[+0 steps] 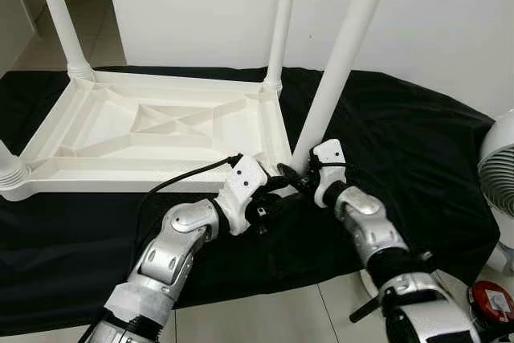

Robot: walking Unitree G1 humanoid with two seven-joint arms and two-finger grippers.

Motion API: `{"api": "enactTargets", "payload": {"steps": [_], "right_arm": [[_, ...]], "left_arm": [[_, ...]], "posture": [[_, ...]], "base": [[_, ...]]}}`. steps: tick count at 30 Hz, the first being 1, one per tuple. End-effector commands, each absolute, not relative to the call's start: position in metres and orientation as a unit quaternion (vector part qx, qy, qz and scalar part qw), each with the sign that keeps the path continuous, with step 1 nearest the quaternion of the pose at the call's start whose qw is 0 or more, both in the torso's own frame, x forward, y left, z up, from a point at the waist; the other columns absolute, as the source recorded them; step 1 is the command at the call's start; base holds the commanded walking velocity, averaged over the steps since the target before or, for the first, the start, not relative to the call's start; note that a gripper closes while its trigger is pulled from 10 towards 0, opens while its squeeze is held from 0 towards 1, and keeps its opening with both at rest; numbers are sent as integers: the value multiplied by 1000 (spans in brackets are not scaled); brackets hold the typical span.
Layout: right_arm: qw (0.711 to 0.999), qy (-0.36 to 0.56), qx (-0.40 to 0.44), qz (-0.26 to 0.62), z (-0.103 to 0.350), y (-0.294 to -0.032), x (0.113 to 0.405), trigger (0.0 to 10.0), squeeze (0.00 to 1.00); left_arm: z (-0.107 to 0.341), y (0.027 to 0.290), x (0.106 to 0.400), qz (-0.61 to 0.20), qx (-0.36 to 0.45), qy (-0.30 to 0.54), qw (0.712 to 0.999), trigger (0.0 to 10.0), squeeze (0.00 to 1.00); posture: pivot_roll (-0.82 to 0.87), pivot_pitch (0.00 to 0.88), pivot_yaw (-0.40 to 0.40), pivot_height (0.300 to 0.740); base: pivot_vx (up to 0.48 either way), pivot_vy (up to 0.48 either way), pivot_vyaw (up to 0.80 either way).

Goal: Building children table

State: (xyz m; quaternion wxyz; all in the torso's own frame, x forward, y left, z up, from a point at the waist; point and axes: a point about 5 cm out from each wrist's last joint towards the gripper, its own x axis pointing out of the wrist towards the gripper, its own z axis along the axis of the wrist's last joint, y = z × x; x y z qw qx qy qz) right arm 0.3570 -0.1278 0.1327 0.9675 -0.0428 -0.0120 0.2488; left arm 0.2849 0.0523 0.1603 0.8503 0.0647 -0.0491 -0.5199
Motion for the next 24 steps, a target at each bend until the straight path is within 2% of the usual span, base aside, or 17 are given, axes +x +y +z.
{"api": "enactTargets", "payload": {"steps": [1, 3, 5, 11, 14, 19, 20, 21, 24], "right_arm": [[977, -4, -46, 206, 128, -127, 356, 10000, 0], [981, -7, -37, 192, 129, -125, 356, 10000, 0], [995, -26, -5, 97, 133, -119, 356, 10000, 0], [999, -31, 18, 22, 135, -112, 355, 10000, 0], [999, -30, 25, 35, 136, -93, 351, 10000, 0], [998, -25, 22, 53, 134, -88, 350, 10000, 0], [998, -24, 26, 57, 134, -88, 349, 10000, 827], [998, -24, 30, 54, 134, -88, 348, 10000, 1000], [997, -37, 39, 57, 136, -91, 345, 10000, 1000]], "left_arm": [[162, 50, 284, -511, 64, -54, 855, 10000, 0], [162, 50, 284, -512, 64, -54, 855, 10000, 0], [162, 49, 284, -515, 64, -54, 853, 10000, 0], [162, 48, 284, -517, 64, -54, 852, 10000, 0], [162, 47, 283, -518, 64, -54, 851, 10000, 0], [162, 46, 282, -519, 64, -55, 850, 10000, 0], [162, 46, 282, -519, 64, -55, 851, 10000, 0], [162, 47, 282, -519, 64, -55, 851, 10000, 0], [162, 47, 282, -518, 64, -55, 851, 10000, 0]], "posture": [[26, 17, -83, 740], [26, 17, -83, 740], [25, 14, -83, 740], [29, 9, -84, 740], [31, 8, -84, 740], [35, 3, -88, 740], [35, 3, -88, 740], [35, 3, -88, 740], [42, 0, -91, 740]], "base": [[0, 0, 0], [0, 0, 0], [0, 0, 0], [0, 0, 0], [0, 0, 0], [0, 0, 0], [0, 0, 0], [0, 0, 0], [0, 0, 0]]}}
